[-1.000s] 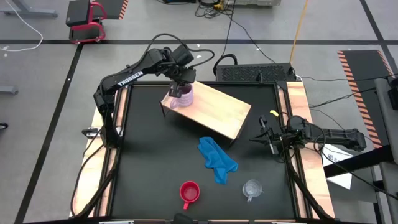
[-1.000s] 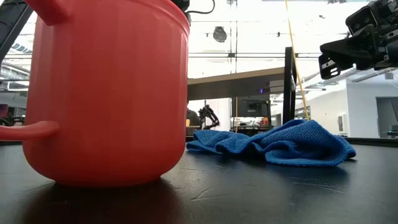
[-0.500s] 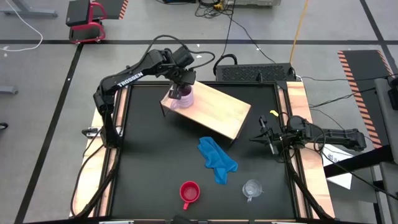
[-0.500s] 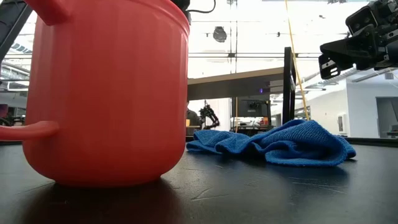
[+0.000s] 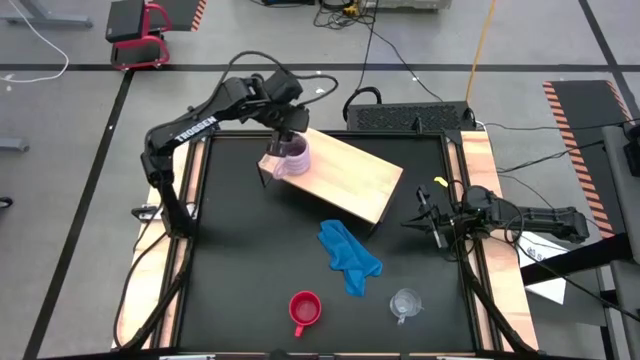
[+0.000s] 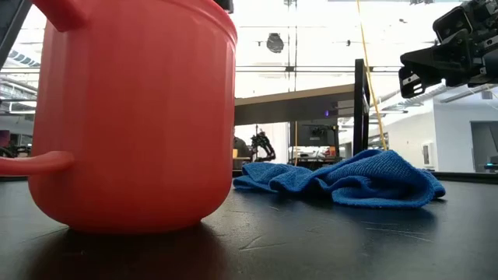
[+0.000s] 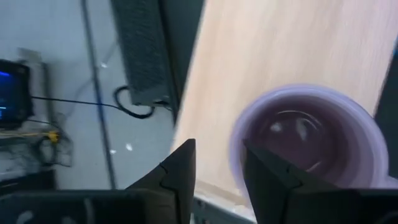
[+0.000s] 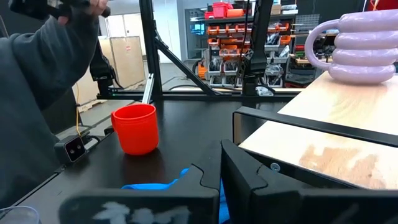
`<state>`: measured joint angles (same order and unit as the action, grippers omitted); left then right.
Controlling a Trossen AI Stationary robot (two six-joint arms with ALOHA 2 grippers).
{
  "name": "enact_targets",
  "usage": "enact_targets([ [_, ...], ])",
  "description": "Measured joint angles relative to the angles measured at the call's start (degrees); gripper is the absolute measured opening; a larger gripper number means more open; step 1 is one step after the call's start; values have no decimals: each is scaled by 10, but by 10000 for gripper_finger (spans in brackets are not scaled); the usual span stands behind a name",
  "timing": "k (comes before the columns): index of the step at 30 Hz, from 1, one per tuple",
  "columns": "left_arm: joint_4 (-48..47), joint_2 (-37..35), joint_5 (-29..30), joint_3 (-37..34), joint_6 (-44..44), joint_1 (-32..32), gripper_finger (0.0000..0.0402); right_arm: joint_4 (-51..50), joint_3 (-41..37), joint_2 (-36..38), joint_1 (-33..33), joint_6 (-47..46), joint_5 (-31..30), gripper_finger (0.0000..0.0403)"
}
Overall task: Stack small to large cups/mugs on shelf
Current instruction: Put the red mug on the shelf
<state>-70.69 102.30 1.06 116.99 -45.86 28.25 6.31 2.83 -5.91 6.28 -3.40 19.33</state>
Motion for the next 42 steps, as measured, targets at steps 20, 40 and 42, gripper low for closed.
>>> enact_targets([
  [20,-34,-145,-105,2,29,24,10,22,0,0,0,-3,0,0],
  [40,65,-350,-84,-188,123,-43,1,20,0,0,0,-13,0,0],
  [42,96,-385,-83,-233,143,-44,1,20,0,0,0,-8,0,0],
])
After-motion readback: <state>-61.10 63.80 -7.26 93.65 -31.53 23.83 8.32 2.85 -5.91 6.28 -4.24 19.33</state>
